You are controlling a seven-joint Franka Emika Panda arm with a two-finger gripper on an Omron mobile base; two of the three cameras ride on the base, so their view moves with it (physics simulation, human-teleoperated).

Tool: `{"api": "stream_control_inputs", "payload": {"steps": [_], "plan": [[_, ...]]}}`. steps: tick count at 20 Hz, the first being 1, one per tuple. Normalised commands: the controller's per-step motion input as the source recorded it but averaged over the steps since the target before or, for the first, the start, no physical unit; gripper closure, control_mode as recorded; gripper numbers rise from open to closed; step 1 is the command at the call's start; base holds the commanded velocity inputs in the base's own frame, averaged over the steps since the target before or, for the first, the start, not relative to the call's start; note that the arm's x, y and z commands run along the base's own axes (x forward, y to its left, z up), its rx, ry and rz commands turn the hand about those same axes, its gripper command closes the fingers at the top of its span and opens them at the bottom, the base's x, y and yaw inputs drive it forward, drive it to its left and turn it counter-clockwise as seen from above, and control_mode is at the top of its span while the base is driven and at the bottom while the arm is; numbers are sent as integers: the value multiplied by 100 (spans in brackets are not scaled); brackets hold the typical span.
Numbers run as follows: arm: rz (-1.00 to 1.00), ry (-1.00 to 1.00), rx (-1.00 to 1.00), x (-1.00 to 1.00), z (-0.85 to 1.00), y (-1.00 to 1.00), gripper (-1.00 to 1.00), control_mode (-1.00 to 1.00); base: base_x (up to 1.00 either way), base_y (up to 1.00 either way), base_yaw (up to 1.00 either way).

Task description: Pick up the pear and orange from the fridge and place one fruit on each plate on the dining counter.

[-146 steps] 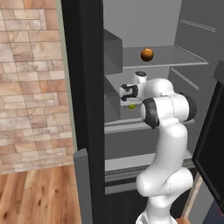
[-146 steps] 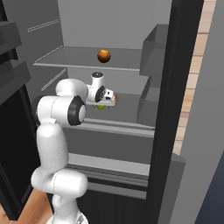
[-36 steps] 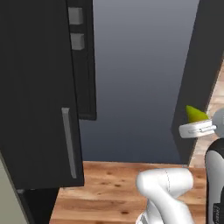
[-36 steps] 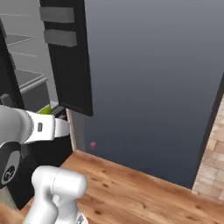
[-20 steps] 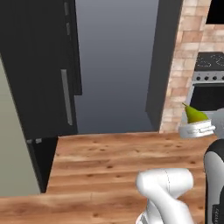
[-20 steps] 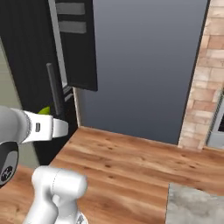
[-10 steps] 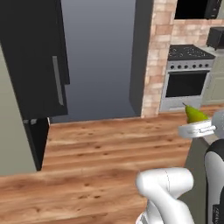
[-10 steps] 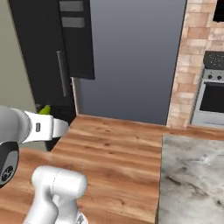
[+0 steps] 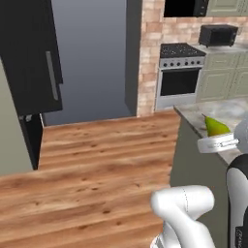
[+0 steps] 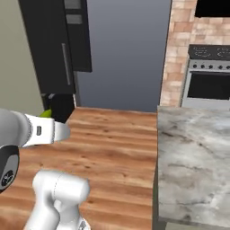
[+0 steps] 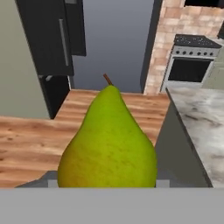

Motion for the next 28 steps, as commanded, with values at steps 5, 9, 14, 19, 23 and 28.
{"api": "stream_control_inputs", "payload": {"steps": [5,9,14,19,23,28], "plan": [[0,0,0,0,0,0,100,100,-100,-10,-24],[0,0,0,0,0,0,100,100,-100,-13,-25],[0,0,0,0,0,0,100,100,-93,-41,-28],[0,0,0,0,0,0,100,100,-43,-60,-54],[0,0,0,0,0,0,100,100,-25,-48,-62],[0,0,0,0,0,0,100,100,-6,-43,-65]]}}
